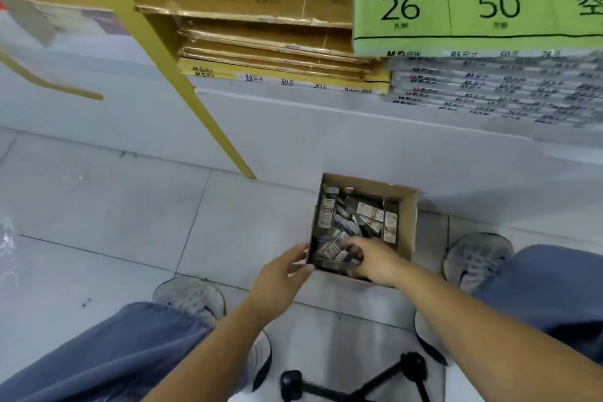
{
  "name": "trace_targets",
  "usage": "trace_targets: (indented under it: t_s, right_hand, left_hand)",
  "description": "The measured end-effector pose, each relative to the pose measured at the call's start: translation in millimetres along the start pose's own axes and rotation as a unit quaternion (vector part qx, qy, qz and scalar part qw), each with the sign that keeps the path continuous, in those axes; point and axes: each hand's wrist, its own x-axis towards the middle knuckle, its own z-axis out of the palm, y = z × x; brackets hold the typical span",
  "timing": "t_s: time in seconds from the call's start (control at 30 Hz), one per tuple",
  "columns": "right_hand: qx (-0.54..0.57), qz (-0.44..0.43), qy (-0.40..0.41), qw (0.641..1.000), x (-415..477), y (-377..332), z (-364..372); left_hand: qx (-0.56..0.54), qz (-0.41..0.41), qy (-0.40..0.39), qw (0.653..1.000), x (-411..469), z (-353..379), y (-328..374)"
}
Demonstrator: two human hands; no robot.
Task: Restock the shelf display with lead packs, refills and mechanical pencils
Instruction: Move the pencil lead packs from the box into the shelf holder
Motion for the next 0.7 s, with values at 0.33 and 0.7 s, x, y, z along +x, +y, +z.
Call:
trace_targets:
  t_s: [0.33,0.7]
  right_hand:
    - [-0.096,-0.095,0.058,0.989,5,3,1]
    - [-0.196,-0.063,-0.049,0.977,11,1,-18]
  left_hand:
    - [-0.013,0.009,0.027,1.000,3,4,-11]
    - [-0.012,0.009,0.015,1.000,4,4,-16]
